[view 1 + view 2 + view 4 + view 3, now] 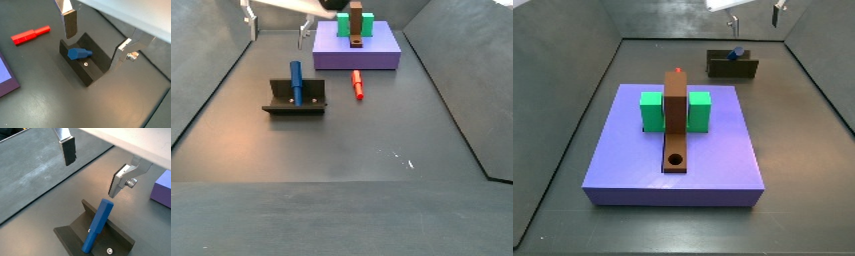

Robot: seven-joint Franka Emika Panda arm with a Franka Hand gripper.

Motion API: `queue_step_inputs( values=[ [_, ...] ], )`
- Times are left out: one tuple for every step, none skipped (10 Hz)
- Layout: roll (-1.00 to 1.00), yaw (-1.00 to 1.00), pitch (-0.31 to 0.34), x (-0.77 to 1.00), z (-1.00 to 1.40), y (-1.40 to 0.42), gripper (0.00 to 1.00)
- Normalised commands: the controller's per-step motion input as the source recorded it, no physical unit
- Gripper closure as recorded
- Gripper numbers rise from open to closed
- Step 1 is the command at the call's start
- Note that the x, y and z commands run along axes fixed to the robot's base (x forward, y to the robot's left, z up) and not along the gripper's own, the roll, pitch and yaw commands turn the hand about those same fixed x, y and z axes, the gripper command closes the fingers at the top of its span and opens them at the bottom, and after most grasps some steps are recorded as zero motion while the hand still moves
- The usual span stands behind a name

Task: Pick up the blue object. Move up. Place the blue object on the fixture. Regrasp the blue object. Move to above the board. Insert the blue object.
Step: Regrasp the blue object.

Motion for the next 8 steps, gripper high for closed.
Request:
queue_step_inputs(
  values=[
    [1.0,0.1,0.151,0.0,0.16,-0.22,0.0],
    [0.95,0.05,0.071,0.0,0.0,-0.13,0.0],
    [0.64,0.04,0.0,0.0,0.0,-0.08,0.0],
    [0.64,0.04,0.0,0.0,0.0,-0.09,0.0],
    [0.71,0.05,0.006,0.0,0.0,-0.07,0.0],
    [0.73,0.09,0.02,0.0,0.0,-0.06,0.0],
    [0.67,0.13,0.009,0.0,0.0,0.0,0.0],
    [0.51,0.22,0.0,0.0,-0.05,0.0,0.0]
  ],
)
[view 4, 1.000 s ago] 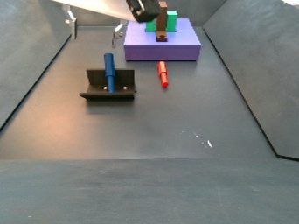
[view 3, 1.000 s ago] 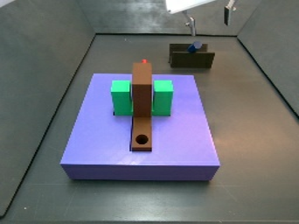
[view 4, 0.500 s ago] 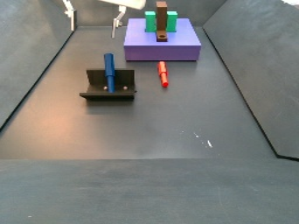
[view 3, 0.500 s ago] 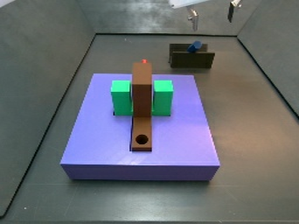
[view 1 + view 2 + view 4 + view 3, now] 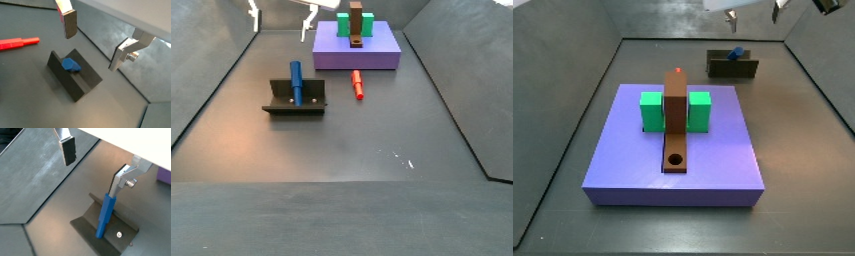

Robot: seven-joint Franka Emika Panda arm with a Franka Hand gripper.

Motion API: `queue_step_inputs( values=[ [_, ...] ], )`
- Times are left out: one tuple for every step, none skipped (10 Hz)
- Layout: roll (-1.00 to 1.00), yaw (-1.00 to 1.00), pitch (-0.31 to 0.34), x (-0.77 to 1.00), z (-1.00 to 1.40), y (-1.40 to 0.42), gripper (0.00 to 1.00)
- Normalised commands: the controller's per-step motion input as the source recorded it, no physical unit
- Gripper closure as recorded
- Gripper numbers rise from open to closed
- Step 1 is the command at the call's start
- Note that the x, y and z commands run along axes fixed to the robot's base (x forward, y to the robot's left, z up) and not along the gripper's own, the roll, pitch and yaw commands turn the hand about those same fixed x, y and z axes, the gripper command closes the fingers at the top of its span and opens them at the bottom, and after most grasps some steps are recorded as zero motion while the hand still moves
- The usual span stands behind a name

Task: Pick up the blue object. Move up. Place the blue object on the fixture. Regrasp the blue object. Move to above the board. Insert the blue object.
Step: Regrasp the blue object.

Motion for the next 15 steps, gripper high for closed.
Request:
queue_step_inputs(
  values=[
    [0.29,0.44,-0.04,0.0,-0.07,0.05,0.0],
    [0.21,0.58,-0.091,0.0,-0.1,0.1,0.0],
    [0.21,0.69,-0.091,0.0,-0.14,0.13,0.0],
    [0.07,0.71,-0.143,0.0,-0.13,0.07,0.0],
    [0.0,0.0,0.0,0.0,0.0,-0.03,0.0],
    [0.11,-0.08,0.211,0.03,-0.28,0.0,0.0],
    [0.38,-0.07,0.569,0.02,-0.41,-0.03,0.0],
    [0.46,-0.02,0.729,0.14,-0.26,-0.02,0.0],
    [0.42,0.0,0.769,0.19,-0.25,-0.02,0.0],
    [0.47,0.03,0.76,0.11,-0.22,-0.09,0.0],
    [0.53,0.05,0.72,0.2,-0.08,-0.24,0.0],
    [0.34,0.0,0.423,0.25,-0.12,-0.24,0.0],
    [0.15,0.0,0.071,0.13,-0.14,-0.14,0.0],
    [0.15,0.0,0.0,0.0,-0.17,-0.11,0.0],
    [0.18,0.03,0.0,0.0,-0.26,-0.08,0.0]
  ],
)
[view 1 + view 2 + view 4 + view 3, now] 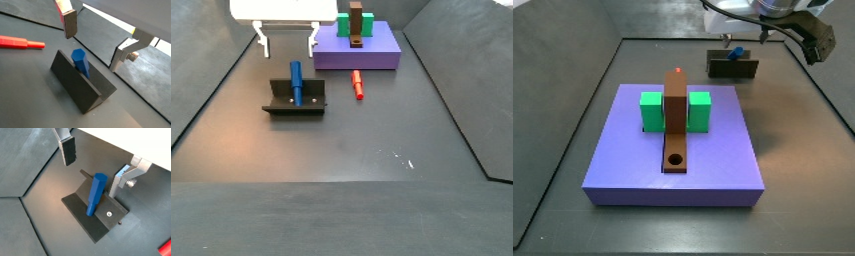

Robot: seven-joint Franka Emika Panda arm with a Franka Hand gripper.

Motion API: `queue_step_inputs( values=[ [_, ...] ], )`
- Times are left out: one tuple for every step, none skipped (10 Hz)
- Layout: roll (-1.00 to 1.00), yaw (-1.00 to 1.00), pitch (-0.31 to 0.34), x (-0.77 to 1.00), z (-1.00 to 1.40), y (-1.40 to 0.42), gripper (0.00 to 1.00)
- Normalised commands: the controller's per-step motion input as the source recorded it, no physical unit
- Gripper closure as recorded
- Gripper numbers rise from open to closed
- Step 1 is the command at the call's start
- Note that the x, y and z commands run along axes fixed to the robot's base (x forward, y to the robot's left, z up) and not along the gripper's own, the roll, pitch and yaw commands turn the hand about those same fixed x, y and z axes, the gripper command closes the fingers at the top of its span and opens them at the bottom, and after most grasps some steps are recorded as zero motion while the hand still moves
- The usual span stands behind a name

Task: Pick up the blue object. Move up. Place the blue object on the fixture. Regrasp the blue object. Move to above the board. Insert the blue object.
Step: Regrasp the blue object.

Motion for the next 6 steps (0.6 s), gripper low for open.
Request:
queue_step_inputs(
  values=[
    [0.18,0.0,-0.009,0.0,-0.11,-0.12,0.0],
    [0.89,0.2,-0.066,-0.01,0.0,-0.35,0.0],
    [1.0,0.16,-0.011,0.01,0.03,-0.36,0.0],
    [0.73,0.02,0.0,0.07,-0.24,-0.01,0.0],
    [0.3,0.08,-0.057,0.0,-0.22,0.04,0.0],
    [0.16,0.16,-0.08,0.08,-0.08,0.05,0.0]
  ],
)
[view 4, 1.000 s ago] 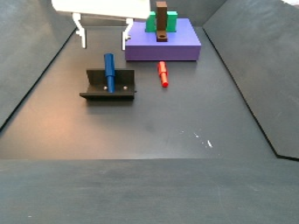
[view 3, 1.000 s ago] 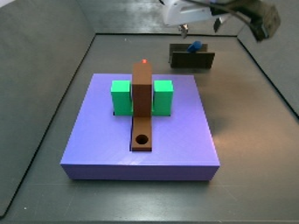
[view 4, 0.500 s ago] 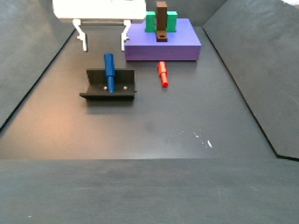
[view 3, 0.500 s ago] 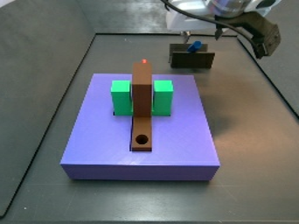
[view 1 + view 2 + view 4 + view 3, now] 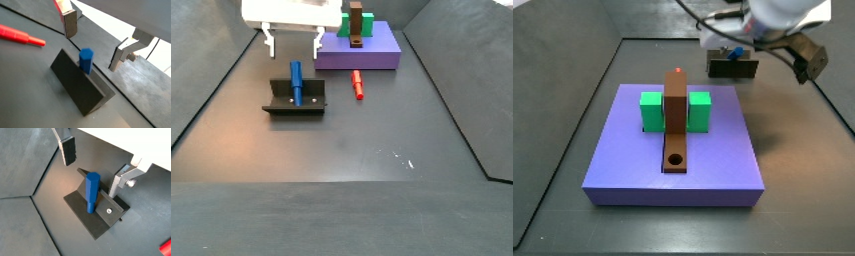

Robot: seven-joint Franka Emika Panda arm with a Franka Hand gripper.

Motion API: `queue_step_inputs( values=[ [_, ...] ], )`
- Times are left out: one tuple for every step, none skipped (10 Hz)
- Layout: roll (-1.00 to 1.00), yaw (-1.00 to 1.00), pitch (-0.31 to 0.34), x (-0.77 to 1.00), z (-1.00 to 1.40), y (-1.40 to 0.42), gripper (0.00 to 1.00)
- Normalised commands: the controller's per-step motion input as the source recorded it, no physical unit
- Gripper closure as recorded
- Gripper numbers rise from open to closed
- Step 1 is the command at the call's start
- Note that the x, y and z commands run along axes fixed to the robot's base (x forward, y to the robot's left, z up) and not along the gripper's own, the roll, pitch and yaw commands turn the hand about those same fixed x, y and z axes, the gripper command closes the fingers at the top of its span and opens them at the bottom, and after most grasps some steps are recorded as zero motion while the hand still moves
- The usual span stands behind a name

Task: Pick up the blue object. Move up. Place the blue object on the fixture. Regrasp the blue object. Move to above the board. Insert the blue object.
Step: Regrasp the blue object.

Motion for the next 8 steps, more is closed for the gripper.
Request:
queue_step_inputs(
  values=[
    [0.18,0.12,-0.186,0.11,-0.05,0.0,0.0],
    [0.12,0.11,-0.149,0.05,-0.03,0.0,0.0],
    [0.07,0.13,-0.157,0.0,-0.09,0.08,0.0],
    [0.05,0.1,-0.229,0.0,-0.16,0.11,0.0],
    [0.13,0.08,-0.163,0.0,-0.24,0.11,0.0],
    [0.17,0.0,0.0,0.0,-0.2,0.06,0.0],
    [0.17,0.0,0.0,0.0,-0.22,0.0,0.0],
    [0.17,0.0,0.0,0.0,-0.21,0.0,0.0]
  ],
)
